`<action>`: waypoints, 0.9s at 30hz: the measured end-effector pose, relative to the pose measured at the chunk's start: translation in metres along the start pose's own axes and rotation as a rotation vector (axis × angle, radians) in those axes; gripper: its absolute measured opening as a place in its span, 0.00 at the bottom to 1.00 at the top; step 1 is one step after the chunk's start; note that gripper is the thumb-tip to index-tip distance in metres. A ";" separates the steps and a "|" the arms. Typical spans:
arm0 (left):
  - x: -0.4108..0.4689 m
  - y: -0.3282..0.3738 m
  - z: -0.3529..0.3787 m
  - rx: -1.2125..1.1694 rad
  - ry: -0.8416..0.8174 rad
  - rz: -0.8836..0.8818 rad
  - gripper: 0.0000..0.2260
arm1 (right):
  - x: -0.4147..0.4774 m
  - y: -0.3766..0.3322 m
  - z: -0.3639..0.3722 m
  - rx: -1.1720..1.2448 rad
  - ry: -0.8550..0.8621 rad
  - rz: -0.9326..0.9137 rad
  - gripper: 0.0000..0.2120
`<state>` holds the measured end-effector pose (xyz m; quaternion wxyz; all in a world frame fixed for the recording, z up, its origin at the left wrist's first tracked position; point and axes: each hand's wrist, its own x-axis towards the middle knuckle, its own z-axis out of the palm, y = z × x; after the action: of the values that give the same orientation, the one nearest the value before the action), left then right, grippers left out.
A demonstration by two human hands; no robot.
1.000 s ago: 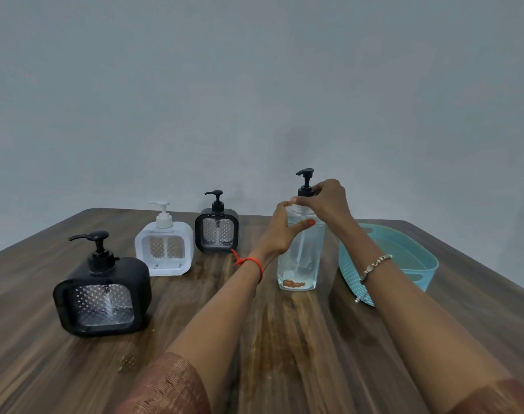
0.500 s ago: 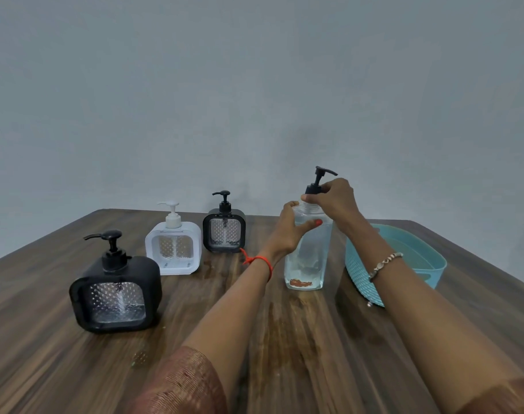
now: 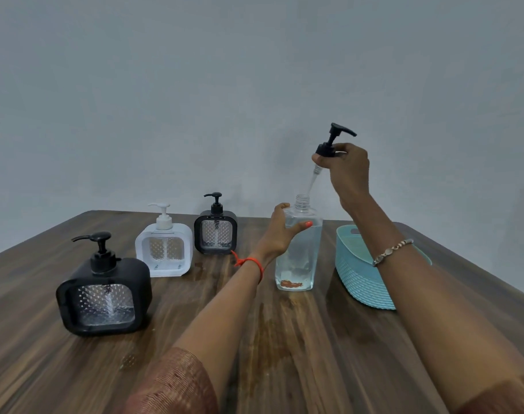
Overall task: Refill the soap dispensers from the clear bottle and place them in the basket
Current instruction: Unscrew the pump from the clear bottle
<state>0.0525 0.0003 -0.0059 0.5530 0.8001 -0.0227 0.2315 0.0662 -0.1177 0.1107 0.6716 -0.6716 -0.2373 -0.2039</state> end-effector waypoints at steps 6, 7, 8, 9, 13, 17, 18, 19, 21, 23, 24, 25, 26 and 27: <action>-0.001 0.001 0.000 -0.001 0.000 -0.018 0.31 | 0.000 -0.005 -0.001 -0.057 0.037 -0.052 0.11; -0.001 0.001 0.000 0.004 0.003 -0.020 0.31 | 0.000 -0.006 -0.001 -0.062 0.049 -0.060 0.11; -0.001 0.001 0.000 0.008 0.004 -0.020 0.31 | -0.001 -0.007 -0.001 -0.063 0.061 -0.069 0.12; -0.001 0.001 0.000 0.008 0.004 -0.021 0.31 | -0.001 -0.008 -0.001 -0.062 0.074 -0.078 0.12; -0.003 0.004 -0.001 -0.015 -0.001 -0.034 0.31 | -0.001 -0.013 -0.005 -0.053 0.129 -0.115 0.13; -0.003 0.004 0.000 -0.006 0.008 -0.039 0.31 | -0.004 -0.021 -0.015 -0.048 0.175 -0.231 0.13; -0.003 0.004 0.000 -0.009 0.006 -0.047 0.32 | -0.006 -0.024 -0.019 -0.021 0.201 -0.252 0.12; -0.003 0.004 0.000 -0.016 0.003 -0.055 0.32 | -0.007 -0.027 -0.023 0.014 0.235 -0.265 0.12; -0.004 0.005 0.000 -0.028 -0.001 -0.066 0.33 | -0.008 -0.032 -0.032 0.071 0.306 -0.279 0.12; -0.007 0.008 0.000 -0.034 -0.003 -0.071 0.35 | -0.011 -0.035 -0.042 0.136 0.351 -0.291 0.10; -0.008 0.009 0.000 -0.033 -0.002 -0.073 0.36 | -0.013 -0.034 -0.047 0.171 0.361 -0.301 0.09; -0.010 0.011 0.000 -0.032 -0.004 -0.081 0.37 | -0.017 -0.033 -0.052 0.197 0.363 -0.317 0.10; -0.011 0.011 0.000 -0.028 -0.003 -0.084 0.38 | -0.022 -0.029 -0.056 0.207 0.352 -0.338 0.11; -0.012 0.011 0.001 -0.024 -0.005 -0.085 0.38 | -0.028 -0.024 -0.060 0.199 0.327 -0.364 0.12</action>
<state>0.0387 -0.0070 -0.0013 0.5718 0.7942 0.0072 0.2054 0.0322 -0.1790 0.1143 0.7159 -0.5069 -0.2612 -0.4029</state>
